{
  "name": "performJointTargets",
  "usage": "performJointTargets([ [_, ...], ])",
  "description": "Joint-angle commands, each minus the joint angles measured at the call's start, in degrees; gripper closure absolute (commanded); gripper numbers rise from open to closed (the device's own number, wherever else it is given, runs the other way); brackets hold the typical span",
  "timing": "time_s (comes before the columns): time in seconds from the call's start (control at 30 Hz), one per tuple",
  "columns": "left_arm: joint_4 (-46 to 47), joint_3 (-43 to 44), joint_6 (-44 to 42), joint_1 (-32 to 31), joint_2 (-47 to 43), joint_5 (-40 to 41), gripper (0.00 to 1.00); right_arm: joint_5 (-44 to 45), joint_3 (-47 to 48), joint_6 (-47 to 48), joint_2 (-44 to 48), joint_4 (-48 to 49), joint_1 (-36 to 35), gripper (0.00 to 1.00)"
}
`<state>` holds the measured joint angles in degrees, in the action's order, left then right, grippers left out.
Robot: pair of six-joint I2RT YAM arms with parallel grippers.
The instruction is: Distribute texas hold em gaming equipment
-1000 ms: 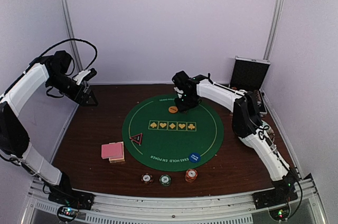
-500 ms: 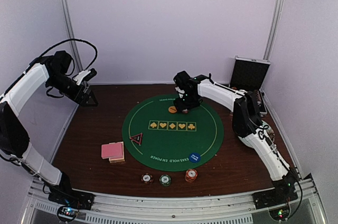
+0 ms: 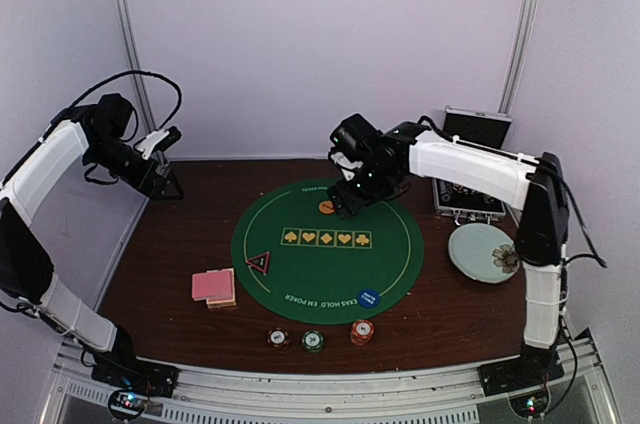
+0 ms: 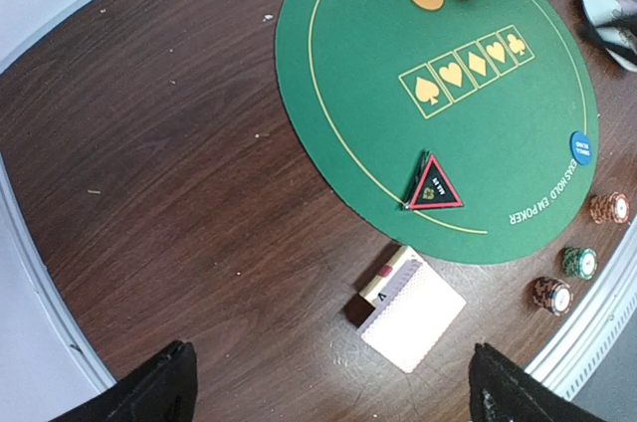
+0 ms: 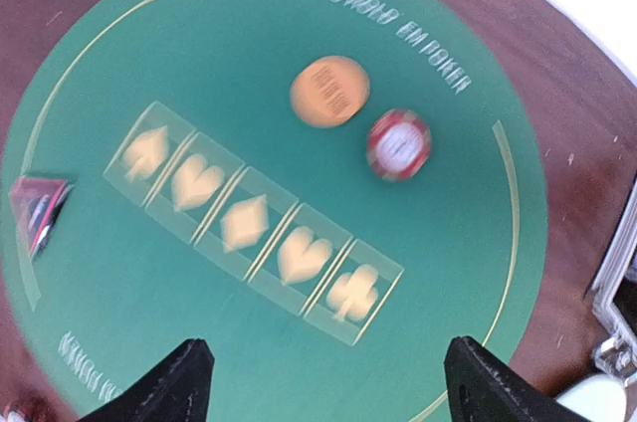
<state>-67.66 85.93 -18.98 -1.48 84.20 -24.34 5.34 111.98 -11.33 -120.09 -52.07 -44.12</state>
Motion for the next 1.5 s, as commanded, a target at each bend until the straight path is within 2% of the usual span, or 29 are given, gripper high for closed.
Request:
performJointTargets([
  [0.0,0.1,-0.6,-0.4,0.4,-1.8,-0.8,0.03,1.8,-16.7,-5.1,10.9,-1.0,-9.5,0.14],
  [0.1,0.0,-0.6,-0.5,0.4,-1.9,-1.1,0.02,1.4,-25.7,-9.9,16.5,-2.5,-15.6,0.12],
  [0.27,0.0,-0.5,-0.5,0.4,-1.9,-1.6,0.03,1.1,-32.3,-17.2,20.1,-6.1,-22.5,0.11],
  [0.47,-0.8,-0.6,-0.9,0.4,-1.8,-1.8,0.02,-1.6,-33.8,-19.0,18.8,-6.3,-25.4,0.06],
  [0.67,-1.3,-0.1,-1.5,0.4,-1.7,-1.1,0.03,-4.8,-33.2,-17.5,15.8,-5.7,-26.0,0.07],
  [1.47,-1.9,0.9,-2.0,0.4,-1.2,0.0,0.03,-8.7,-35.0,-15.4,10.6,-2.2,-26.1,0.31],
])
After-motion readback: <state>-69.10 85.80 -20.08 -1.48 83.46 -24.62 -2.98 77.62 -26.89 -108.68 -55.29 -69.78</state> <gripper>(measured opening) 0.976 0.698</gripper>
